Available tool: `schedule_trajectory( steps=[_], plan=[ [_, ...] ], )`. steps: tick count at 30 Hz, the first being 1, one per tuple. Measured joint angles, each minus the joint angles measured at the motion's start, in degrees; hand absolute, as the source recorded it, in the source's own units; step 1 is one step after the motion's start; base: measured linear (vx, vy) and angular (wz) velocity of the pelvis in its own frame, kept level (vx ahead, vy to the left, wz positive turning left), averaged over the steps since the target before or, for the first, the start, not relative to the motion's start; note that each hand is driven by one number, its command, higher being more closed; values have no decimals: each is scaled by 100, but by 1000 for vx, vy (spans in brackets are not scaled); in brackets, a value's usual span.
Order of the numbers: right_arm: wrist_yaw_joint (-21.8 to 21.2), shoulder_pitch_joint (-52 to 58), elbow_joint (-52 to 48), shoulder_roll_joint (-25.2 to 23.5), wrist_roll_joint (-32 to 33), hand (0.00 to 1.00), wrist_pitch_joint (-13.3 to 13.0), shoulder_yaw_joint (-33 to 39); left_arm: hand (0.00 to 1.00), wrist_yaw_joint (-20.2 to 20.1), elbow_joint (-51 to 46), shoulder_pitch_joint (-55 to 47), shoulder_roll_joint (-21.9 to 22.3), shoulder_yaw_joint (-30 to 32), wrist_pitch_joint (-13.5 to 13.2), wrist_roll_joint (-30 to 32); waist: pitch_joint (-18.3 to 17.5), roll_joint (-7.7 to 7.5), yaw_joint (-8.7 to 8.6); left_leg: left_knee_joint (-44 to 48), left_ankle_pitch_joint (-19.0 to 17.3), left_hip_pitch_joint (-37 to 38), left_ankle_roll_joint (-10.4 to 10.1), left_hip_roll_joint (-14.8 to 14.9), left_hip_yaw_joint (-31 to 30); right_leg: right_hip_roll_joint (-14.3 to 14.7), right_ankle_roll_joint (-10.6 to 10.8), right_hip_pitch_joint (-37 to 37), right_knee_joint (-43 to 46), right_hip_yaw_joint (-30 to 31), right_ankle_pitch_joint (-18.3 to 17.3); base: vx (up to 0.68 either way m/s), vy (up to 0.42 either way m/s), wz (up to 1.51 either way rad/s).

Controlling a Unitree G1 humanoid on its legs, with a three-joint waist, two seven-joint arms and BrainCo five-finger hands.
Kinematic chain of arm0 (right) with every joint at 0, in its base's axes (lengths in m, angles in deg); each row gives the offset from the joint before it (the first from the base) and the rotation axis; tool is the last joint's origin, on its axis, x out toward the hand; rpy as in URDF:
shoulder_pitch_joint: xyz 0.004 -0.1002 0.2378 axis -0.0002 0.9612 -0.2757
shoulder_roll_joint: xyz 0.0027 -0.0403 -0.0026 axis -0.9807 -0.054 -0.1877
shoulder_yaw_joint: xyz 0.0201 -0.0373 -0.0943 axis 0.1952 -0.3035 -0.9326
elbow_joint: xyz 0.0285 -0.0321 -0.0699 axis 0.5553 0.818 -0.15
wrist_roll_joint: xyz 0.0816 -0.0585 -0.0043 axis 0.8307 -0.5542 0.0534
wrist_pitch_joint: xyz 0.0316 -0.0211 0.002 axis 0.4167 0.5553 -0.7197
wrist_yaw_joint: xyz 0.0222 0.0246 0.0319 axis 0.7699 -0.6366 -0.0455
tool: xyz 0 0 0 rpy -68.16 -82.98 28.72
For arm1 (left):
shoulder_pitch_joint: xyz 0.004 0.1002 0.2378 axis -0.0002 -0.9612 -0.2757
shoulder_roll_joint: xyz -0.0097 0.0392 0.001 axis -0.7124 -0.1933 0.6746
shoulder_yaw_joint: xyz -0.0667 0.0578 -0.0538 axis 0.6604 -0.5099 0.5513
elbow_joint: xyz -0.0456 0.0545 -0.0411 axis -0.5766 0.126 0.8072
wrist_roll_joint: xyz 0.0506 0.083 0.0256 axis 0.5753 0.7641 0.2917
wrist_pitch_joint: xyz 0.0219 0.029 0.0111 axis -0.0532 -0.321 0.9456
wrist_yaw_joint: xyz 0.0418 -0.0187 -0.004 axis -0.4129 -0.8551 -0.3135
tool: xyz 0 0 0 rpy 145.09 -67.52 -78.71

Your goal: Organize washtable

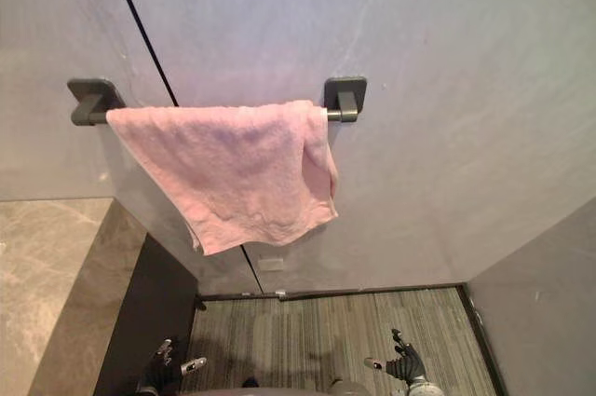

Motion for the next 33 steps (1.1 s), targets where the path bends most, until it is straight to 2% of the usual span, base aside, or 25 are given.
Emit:
schedule_trajectory(
  steps=[2,3,4,6,8,9,10,11,12,14,16,17,18,20,22,24,26,27,28,29,30,31,33],
  plan=[
    [-4,-88,-1,0,2,0,38,-36,0,4,-242,34,0,-33,5,-25,84,69,9,879,-356,-529,-13,155,-172,35,18,-202,369,21,-127,-51,-17,10],
    [-6,-82,0,0,1,0,51,-37,0,11,-311,60,4,-33,6,-51,81,122,15,915,-366,-584,-19,201,-249,78,19,-194,412,-4,-128,11,-29,50],
    [-14,-56,-11,-12,3,0,59,-42,0,17,-434,131,-27,-49,-1,-94,106,171,-11,935,-335,-675,-22,245,-415,127,-38,-280,820,289,-258,53,-79,84],
    [-26,7,-15,-16,4,0,106,-43,0,66,-591,223,-63,-101,-18,-173,82,113,4,1149,-291,-899,-103,226,-793,3,100,-333,1684,778,-513,71,-149,101],
    [-22,-71,-24,-8,11,0,105,-40,0,164,-641,233,-146,-80,-17,-305,7,-54,35,1416,-249,-1261,-202,229,-1017,-40,288,-282,1686,1249,-692,2,-295,72],
    [-13,-265,-28,75,15,0,109,-36,0,228,-642,275,-162,-37,-9,-391,12,-160,91,1454,-146,-1432,-361,292,-1160,105,267,-277,1393,1322,-888,-84,-373,25],
    [8,-404,-85,212,28,0,108,-46,0,244,-642,267,14,-49,-7,-479,42,-47,271,1285,-32,-1453,-478,427,-1197,241,204,-195,1128,1294,-942,-102,-358,10],
    [25,-435,-174,267,65,0,106,-46,0,242,-640,268,112,-66,-8,-506,73,-12,333,1183,76,-1459,-494,487,-1214,265,150,-141,982,1258,-1004,-131,-249,19],
    [97,-459,-357,350,124,0,100,-40,0,245,-619,258,295,-157,-11,-563,152,83,344,926,349,-1439,-530,505,-1333,307,84,-104,953,1085,-1108,-125,-204,72],
    [112,-445,-403,394,147,0,78,-37,0,241,-594,237,389,-360,-10,-670,186,173,262,513,813,-1427,-522,510,-1565,373,-14,-88,1009,688,-1148,-182,-258,112],
    [182,-461,-377,454,224,0,63,-14,0,241,-589,269,402,-546,-16,-771,304,323,188,-236,1809,-1418,-483,592,-1551,511,-294,-72,948,140,-1016,-229,-283,125],
    [220,-486,-368,472,228,0,64,-5,0,237,-576,262,401,-573,-14,-774,355,297,162,-594,2160,-1359,-450,570,-1476,499,-450,-78,846,-80,-925,-231,-210,89],
    [226,-512,-352,477,230,0,62,12,0,233,-541,279,407,-577,-9,-774,403,289,169,-411,2055,-1358,-465,571,-1288,467,-589,-73,801,-272,-845,-236,-180,92],
    [248,-493,-370,398,237,0,73,82,0,230,-544,262,391,-566,-2,-773,477,120,142,1012,962,-1362,-202,283,-630,115,-766,-71,755,-752,-730,-298,-193,103],
    [245,-443,-385,394,238,0,82,82,0,230,-555,324,385,-566,-5,-771,456,160,119,2033,261,-1158,-78,383,-87,3,-771,-1,499,-1146,-529,-220,-73,94],
    [246,-424,-384,373,238,0,103,91,0,230,-556,389,367,-565,-5,-771,412,238,75,2198,-71,-702,-46,550,276,6,-767,116,244,-1477,-360,-130,28,105],
    [249,-431,-376,274,253,0,106,228,0,229,-549,502,326,-583,-8,-767,359,323,-182,1199,-153,186,-59,633,660,-4,-690,240,-97,-2033,-134,-139,81,143],
    [257,-447,-376,223,264,0,106,307,0,229,-547,548,319,-607,-6,-763,324,379,-217,695,-54,420,-143,607,781,13,-654,241,-185,-2160,-75,-147,124,129],
    [311,-473,-348,161,292,0,106,502,0,224,-533,656,295,-677,-1,-708,228,541,-304,-307,183,709,-380,540,788,118,-572,247,-417,-2408,110,-196,203,104],
    [325,-500,-290,138,307,0,105,505,0,223,-532,697,241,-686,-2,-700,202,582,-297,-624,194,742,-386,556,781,213,-553,278,-634,-2526,267,-199,208,81],
    [327,-538,-228,97,327,0,105,506,0,224,-526,695,181,-684,2,-698,207,567,-271,-703,193,757,-386,564,770,258,-538,316,-746,-2551,369,-199,173,26],
    [332,-581,-154,-21,329,0,109,508,0,225,-500,668,29,-682,9,-683,196,488,-211,-680,189,736,-378,540,776,332,-517,409,-1012,-2521,592,-165,95,-5],
    [331,-581,-152,-90,329,0,109,503,0,224,-446,587,-82,-669,19,-642,186,469,-182,-641,140,732,-298,498,806,346,-492,506,-1218,-2424,786,-165,96,-13]
  ],
)
